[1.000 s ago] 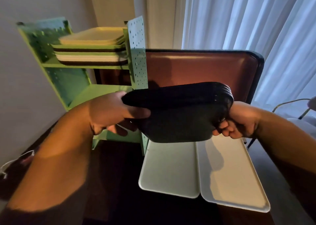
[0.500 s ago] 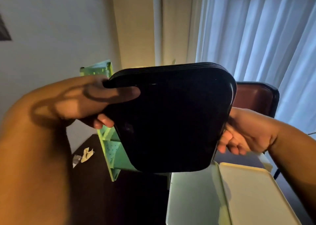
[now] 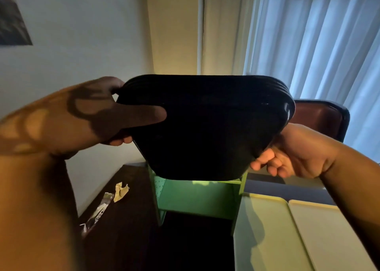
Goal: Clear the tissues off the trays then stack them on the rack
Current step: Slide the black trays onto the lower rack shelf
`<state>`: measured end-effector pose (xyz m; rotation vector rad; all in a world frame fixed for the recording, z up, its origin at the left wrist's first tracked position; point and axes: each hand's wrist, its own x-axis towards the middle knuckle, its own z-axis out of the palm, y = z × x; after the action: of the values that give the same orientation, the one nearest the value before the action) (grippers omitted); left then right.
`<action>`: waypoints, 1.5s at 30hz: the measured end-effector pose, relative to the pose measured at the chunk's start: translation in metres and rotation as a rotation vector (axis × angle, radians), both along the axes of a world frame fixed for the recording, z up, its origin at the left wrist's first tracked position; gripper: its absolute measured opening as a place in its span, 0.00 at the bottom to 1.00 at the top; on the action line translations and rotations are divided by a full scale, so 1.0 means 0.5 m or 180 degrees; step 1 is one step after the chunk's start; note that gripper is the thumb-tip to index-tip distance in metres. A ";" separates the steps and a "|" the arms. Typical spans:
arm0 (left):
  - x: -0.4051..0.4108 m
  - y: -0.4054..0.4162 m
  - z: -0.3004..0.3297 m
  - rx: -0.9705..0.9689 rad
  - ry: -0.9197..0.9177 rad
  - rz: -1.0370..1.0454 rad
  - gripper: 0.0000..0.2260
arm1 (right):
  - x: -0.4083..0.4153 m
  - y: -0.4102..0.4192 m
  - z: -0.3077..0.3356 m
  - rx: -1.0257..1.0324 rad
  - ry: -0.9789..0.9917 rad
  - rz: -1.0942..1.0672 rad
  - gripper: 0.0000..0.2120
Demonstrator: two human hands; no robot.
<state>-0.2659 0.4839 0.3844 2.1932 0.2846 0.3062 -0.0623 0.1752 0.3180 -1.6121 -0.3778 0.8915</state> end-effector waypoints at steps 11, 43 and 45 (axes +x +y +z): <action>0.079 0.062 -0.093 0.0056 -0.0169 -0.0037 0.47 | 0.015 0.052 -0.102 0.0198 0.0078 -0.0684 0.28; 0.252 -0.032 -0.517 0.1387 0.0048 0.0820 0.25 | -0.012 0.124 -0.348 -0.0524 0.0232 -0.1903 0.24; 0.265 -0.041 -0.515 0.1541 -0.0021 0.0863 0.24 | -0.004 0.126 -0.347 -0.0551 0.0217 -0.1904 0.24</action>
<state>-0.1335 0.4636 0.1268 2.6289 0.5531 0.5816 -0.0642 0.2381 0.1443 -1.7103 0.2341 0.5239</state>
